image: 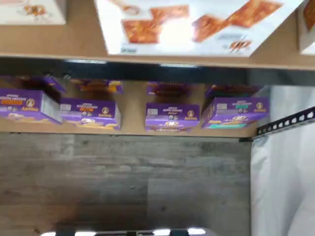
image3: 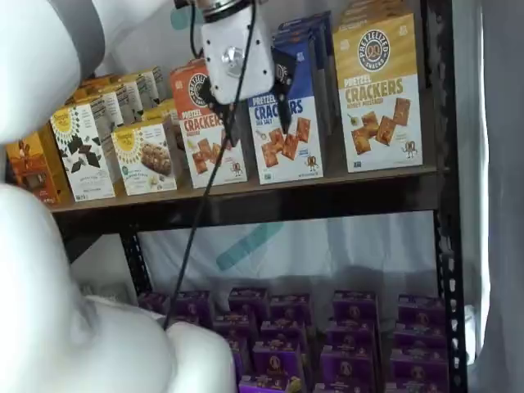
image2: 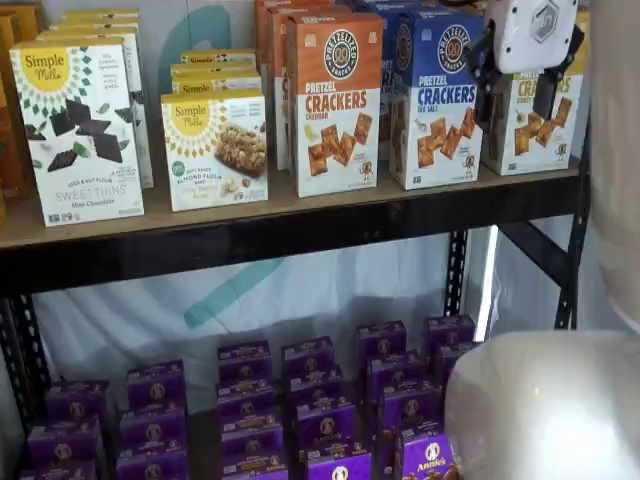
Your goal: Retrieve the yellow and white box located on the top shelf, the sixth one from the left
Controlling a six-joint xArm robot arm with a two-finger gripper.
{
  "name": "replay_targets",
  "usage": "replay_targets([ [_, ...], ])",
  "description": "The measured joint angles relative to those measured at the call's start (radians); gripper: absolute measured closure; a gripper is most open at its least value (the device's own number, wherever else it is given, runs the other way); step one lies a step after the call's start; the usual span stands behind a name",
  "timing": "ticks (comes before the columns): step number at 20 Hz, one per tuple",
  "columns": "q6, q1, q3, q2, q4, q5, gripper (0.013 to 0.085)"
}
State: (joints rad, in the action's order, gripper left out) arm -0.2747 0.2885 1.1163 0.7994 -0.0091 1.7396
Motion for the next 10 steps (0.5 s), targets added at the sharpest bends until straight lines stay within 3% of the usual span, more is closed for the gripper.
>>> replay_targets([
  [6,-0.096,0.099,0.011,-0.061,0.009,-0.071,0.0130],
  [10,-0.166,0.176,0.026,-0.105,0.046,-0.117,0.0130],
])
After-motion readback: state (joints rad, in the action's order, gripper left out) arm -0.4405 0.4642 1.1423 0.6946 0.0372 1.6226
